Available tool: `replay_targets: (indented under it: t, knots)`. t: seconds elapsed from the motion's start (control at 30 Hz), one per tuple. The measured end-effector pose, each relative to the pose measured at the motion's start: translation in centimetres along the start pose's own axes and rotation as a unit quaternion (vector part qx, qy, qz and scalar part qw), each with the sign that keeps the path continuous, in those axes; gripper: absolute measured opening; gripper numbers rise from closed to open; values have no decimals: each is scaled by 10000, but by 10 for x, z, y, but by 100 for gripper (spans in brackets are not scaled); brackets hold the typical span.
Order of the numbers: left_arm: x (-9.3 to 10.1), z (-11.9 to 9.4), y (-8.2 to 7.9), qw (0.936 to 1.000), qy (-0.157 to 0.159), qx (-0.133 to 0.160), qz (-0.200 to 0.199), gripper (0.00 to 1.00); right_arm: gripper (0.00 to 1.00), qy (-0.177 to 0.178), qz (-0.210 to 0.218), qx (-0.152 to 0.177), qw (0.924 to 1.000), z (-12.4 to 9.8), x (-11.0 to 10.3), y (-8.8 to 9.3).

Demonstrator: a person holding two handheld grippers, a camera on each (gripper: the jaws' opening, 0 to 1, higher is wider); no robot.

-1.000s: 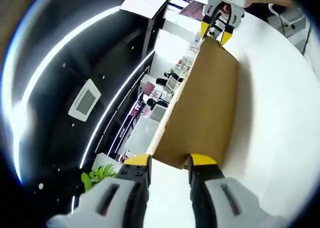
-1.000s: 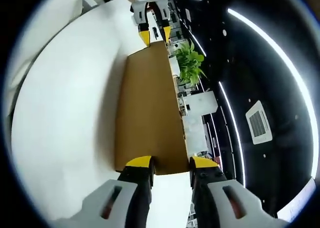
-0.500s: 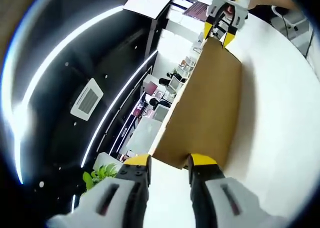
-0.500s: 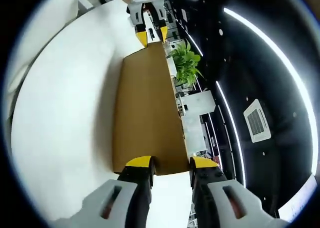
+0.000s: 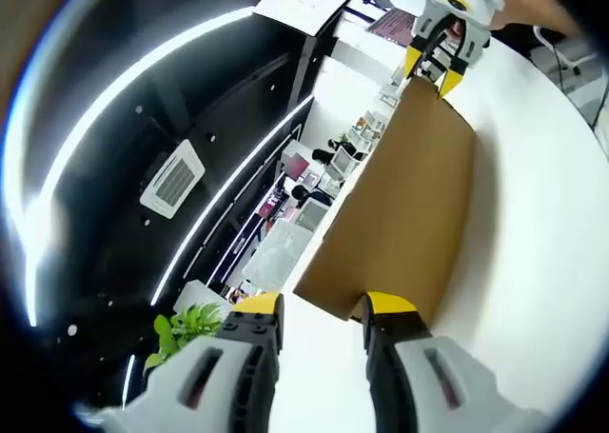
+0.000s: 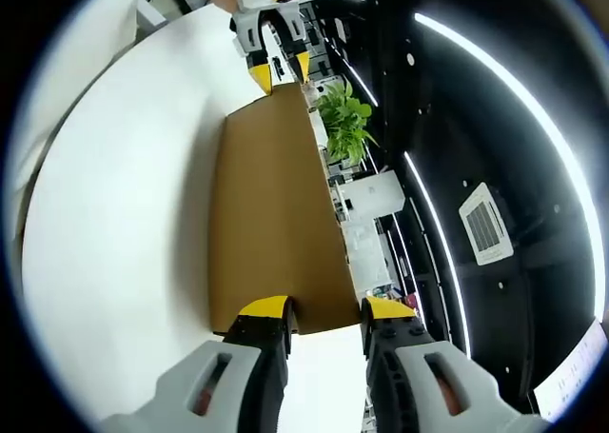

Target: Operate the shoe box by opening the lid, removing the specified soft item, and placing it in the target area until the item is outside and the box remains undamaged.

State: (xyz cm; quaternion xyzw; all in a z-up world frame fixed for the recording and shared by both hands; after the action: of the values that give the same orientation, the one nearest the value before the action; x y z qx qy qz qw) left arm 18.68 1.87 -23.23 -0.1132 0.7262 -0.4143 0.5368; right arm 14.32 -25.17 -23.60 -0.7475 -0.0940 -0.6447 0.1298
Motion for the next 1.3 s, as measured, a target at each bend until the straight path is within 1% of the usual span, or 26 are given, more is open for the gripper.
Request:
replay_targets:
  t: [0.37,0.47,0.53,0.63,0.8,0.93,1.07,1.1,1.13,1.2,1.23,1.3]
  knots:
    - [0,0,1,9999,10,5,-114,33,29,36,103,-38,9999,0,1,-5]
    - [0,1,1,9999,37,14,-117,33,29,82,126,-46,9999,0,3,-5]
    - [0,3,3,9999,23,-31,-126,33,29,130,151,-48,9998,0,4,-5]
    - [0,2,0,9998,3,22,-218,33,30,168,180,-54,9997,0,5,-6]
    - [-1,2,1,9998,-20,-5,-210,33,30,381,362,-48,9986,-1,11,-6]
    - [-2,2,0,9996,-24,11,-279,33,31,537,522,-34,9972,-2,15,-7]
    - [-2,2,-3,9986,38,87,-512,34,31,708,703,-50,9950,-2,18,-5]
    - [-3,2,-6,9980,28,196,-598,34,31,796,713,-100,9942,0,18,-4]
    - [-3,2,-6,9980,25,212,-602,35,31,836,727,-117,9938,0,18,-3]
    - [-2,3,-3,9984,11,158,-536,35,32,948,730,-160,9927,0,17,-6]
    - [0,4,-2,9983,59,150,-555,35,32,1059,749,-201,9914,0,19,-5]
    - [2,5,-1,9979,86,148,-630,35,32,1121,820,-219,9901,0,19,-6]
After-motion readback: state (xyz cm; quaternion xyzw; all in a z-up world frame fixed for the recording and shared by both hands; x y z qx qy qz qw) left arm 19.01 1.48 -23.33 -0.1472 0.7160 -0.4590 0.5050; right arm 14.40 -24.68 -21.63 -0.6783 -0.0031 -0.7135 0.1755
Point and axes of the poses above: the point that each gripper's makers call its tool centre point, and the gripper's own axes: z roughly forward along the fingers, x roughly to its right, y roughly out of its underside, the point moved 1 cm from there along -z, roughly backward along the fingers, and after that the axes turned 12 degrees about -z, right-handed, at the moved point
